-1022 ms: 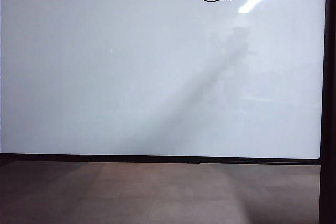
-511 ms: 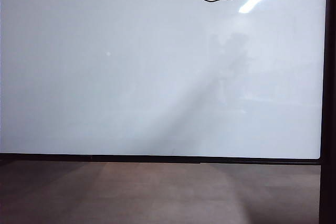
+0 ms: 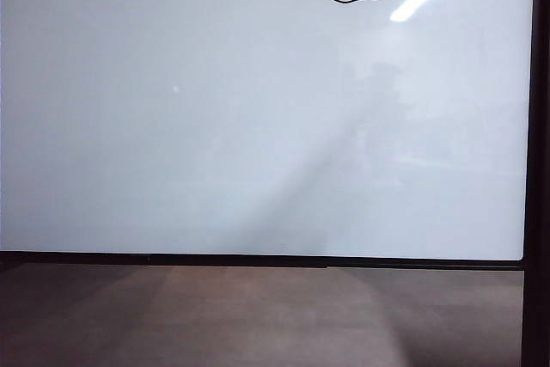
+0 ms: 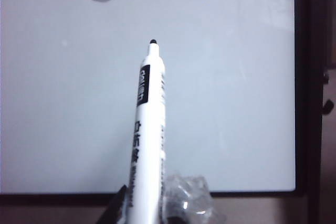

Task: Reach to the right to find the marker pen, pick it up, and write the number 9 on the whiteboard.

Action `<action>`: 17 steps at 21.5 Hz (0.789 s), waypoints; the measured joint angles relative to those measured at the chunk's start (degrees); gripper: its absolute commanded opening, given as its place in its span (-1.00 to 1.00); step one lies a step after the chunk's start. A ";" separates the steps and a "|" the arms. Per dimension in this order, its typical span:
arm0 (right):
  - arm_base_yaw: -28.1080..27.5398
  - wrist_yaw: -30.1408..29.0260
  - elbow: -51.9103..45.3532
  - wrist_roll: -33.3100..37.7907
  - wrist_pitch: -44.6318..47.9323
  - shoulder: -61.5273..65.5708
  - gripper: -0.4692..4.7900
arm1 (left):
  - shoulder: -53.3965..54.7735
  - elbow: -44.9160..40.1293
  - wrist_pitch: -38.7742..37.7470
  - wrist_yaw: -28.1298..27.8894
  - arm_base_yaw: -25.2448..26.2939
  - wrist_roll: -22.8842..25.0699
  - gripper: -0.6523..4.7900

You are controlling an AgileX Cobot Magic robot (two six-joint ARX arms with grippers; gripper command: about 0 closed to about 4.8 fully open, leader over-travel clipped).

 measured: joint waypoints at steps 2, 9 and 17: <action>0.00 0.00 0.00 0.02 1.01 0.00 -0.83 | 0.00 0.00 -0.02 0.00 0.00 0.00 -0.78; 0.02 -0.15 0.00 0.02 0.92 -0.02 -0.83 | 0.00 0.00 -0.11 0.00 0.00 0.00 -0.78; 0.02 -0.15 0.00 0.02 -1.25 -0.02 -0.82 | 0.00 0.00 -0.09 0.00 0.00 0.00 -0.78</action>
